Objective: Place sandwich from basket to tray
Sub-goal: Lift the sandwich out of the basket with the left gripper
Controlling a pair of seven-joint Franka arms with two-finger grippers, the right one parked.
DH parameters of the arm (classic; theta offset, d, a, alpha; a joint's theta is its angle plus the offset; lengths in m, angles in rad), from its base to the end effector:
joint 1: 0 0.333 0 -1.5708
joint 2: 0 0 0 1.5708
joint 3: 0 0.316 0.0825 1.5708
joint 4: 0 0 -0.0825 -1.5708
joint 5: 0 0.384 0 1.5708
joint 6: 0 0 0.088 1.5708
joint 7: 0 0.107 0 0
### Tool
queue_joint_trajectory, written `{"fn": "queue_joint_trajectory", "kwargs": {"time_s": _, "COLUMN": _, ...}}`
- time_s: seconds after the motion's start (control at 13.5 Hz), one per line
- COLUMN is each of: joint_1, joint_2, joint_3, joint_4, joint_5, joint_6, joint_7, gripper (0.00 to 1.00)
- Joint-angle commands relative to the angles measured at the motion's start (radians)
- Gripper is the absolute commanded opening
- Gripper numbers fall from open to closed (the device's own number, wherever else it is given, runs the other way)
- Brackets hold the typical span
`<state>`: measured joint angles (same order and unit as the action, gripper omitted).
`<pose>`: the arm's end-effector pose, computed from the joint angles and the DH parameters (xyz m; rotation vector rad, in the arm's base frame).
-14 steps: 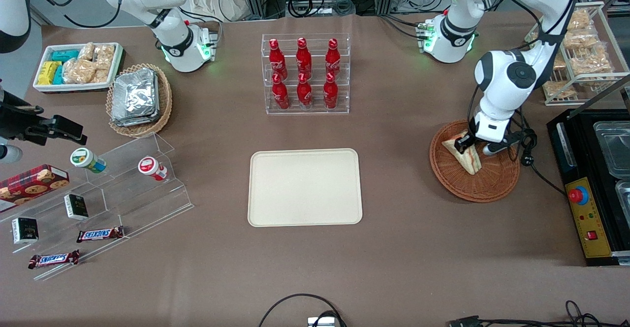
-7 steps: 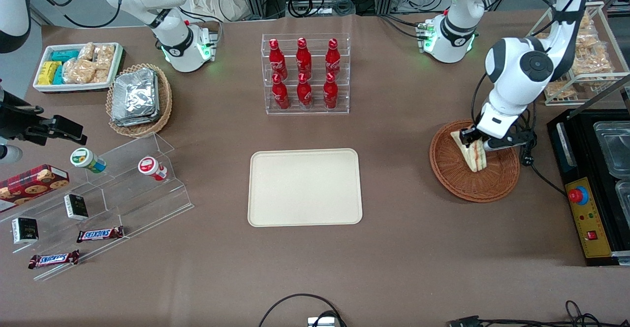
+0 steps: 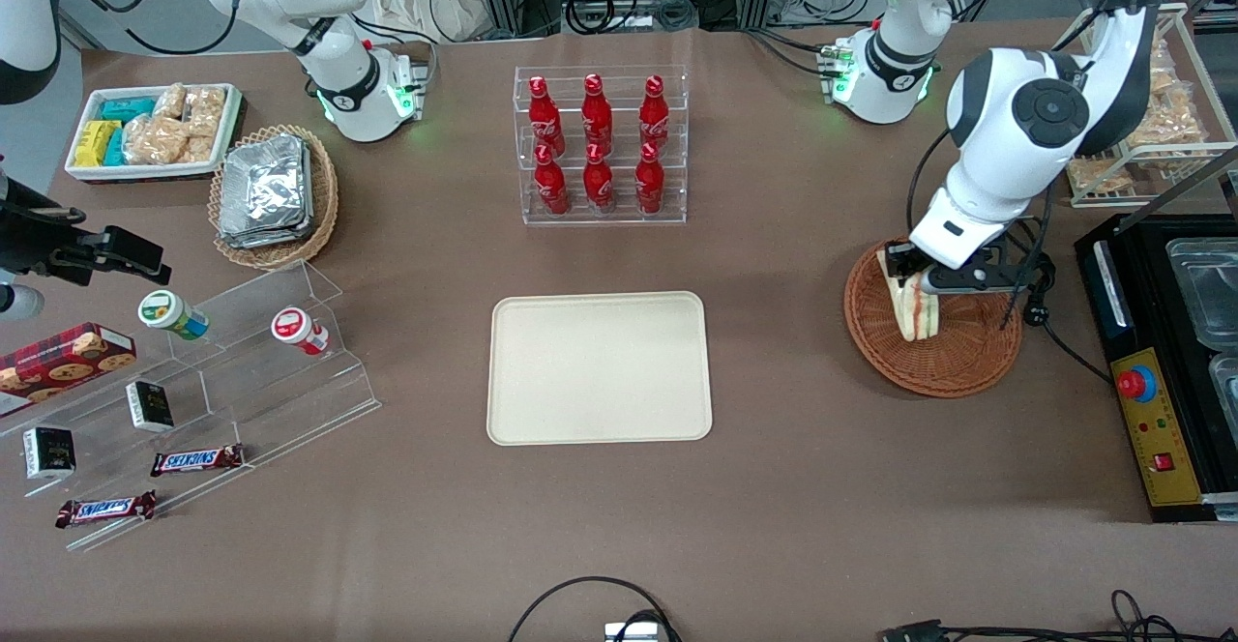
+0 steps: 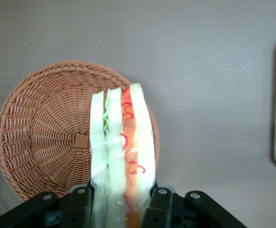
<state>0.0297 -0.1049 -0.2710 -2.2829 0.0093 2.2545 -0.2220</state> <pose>0.4926 -0.1222 0.4026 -3.1211 0.0383 -0.1230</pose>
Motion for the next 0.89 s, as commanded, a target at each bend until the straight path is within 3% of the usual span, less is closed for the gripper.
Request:
{"fn": "queue_joint_trajectory", "kwargs": {"time_s": 0.0, "joint_1": -0.001, "joint_2": 0.040, "joint_3": -0.051, "joint_4": 0.089, "joint_5": 0.012, "joint_6": -0.047, "joint_7": 0.013, "gripper": 0.37}}
{"fn": "queue_joint_trajectory", "kwargs": {"time_s": 0.59, "joint_1": -0.002, "joint_2": 0.209, "joint_3": -0.172, "joint_4": 0.327, "joint_5": 0.018, "joint_6": -0.110, "joint_7": -0.036, "gripper": 0.36}}
{"fn": "queue_joint_trajectory", "kwargs": {"time_s": 0.81, "joint_1": -0.004, "joint_2": 0.321, "joint_3": -0.246, "joint_4": 0.448, "joint_5": 0.137, "joint_6": -0.173, "joint_7": -0.169, "gripper": 0.36}}
